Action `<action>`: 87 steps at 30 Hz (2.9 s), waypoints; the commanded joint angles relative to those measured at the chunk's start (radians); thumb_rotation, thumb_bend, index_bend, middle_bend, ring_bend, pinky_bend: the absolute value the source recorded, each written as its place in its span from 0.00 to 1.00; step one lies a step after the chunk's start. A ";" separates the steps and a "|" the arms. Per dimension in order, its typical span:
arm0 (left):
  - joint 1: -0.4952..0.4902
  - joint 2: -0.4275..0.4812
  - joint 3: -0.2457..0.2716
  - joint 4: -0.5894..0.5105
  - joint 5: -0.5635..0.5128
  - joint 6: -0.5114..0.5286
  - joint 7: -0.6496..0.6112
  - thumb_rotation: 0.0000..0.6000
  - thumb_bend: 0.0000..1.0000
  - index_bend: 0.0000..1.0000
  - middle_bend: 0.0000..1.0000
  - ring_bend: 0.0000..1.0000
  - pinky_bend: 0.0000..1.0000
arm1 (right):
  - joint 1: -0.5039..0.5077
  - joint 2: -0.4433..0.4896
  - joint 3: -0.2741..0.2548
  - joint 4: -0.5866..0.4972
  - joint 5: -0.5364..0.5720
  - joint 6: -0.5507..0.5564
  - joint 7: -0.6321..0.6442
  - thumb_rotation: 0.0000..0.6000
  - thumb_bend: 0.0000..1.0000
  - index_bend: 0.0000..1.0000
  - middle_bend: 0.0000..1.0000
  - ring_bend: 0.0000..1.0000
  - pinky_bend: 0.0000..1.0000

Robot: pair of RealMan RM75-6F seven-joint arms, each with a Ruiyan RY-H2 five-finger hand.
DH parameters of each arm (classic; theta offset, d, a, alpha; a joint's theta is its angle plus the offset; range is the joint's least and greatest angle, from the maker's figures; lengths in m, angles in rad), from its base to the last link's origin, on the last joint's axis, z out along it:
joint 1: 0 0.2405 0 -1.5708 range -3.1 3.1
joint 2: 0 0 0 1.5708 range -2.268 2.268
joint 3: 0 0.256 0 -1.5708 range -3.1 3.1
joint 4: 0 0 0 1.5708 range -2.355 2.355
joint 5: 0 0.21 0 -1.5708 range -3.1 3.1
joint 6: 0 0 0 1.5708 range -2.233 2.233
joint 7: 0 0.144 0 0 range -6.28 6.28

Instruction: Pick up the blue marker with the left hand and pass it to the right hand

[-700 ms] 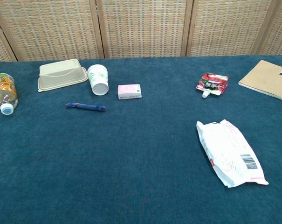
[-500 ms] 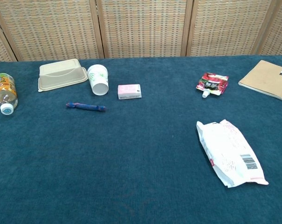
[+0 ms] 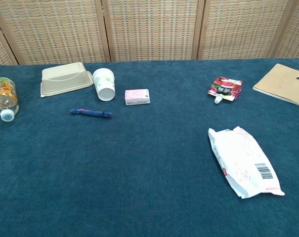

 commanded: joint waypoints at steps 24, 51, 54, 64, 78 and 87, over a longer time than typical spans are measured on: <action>-0.452 -0.480 -0.081 0.674 -0.396 -0.431 0.061 1.00 0.37 0.43 0.00 0.00 0.00 | 0.041 -0.031 0.028 0.051 0.109 -0.074 -0.019 1.00 0.00 0.00 0.00 0.00 0.00; -0.510 -0.614 -0.074 0.859 -0.393 -0.461 0.034 1.00 0.40 0.50 0.00 0.00 0.00 | 0.048 -0.023 0.024 0.053 0.123 -0.085 0.002 1.00 0.00 0.00 0.00 0.00 0.00; -0.513 -0.623 -0.073 0.873 -0.393 -0.464 0.036 1.00 0.40 0.50 0.00 0.00 0.00 | 0.049 -0.023 0.023 0.053 0.124 -0.086 0.000 1.00 0.00 0.00 0.00 0.00 0.00; -0.512 -0.647 -0.074 0.902 -0.380 -0.456 0.021 1.00 0.43 0.55 0.00 0.00 0.00 | 0.051 -0.021 0.020 0.052 0.126 -0.090 0.005 1.00 0.00 0.00 0.00 0.00 0.00; -0.486 -0.620 -0.084 0.848 -0.354 -0.406 -0.012 1.00 0.46 0.64 0.00 0.00 0.00 | 0.049 -0.013 0.015 0.044 0.121 -0.089 0.013 1.00 0.00 0.00 0.00 0.00 0.00; -0.406 -0.495 -0.088 0.639 -0.273 -0.322 -0.171 1.00 0.46 0.74 0.00 0.00 0.00 | 0.050 -0.013 0.007 0.039 0.112 -0.092 0.012 1.00 0.00 0.00 0.00 0.00 0.00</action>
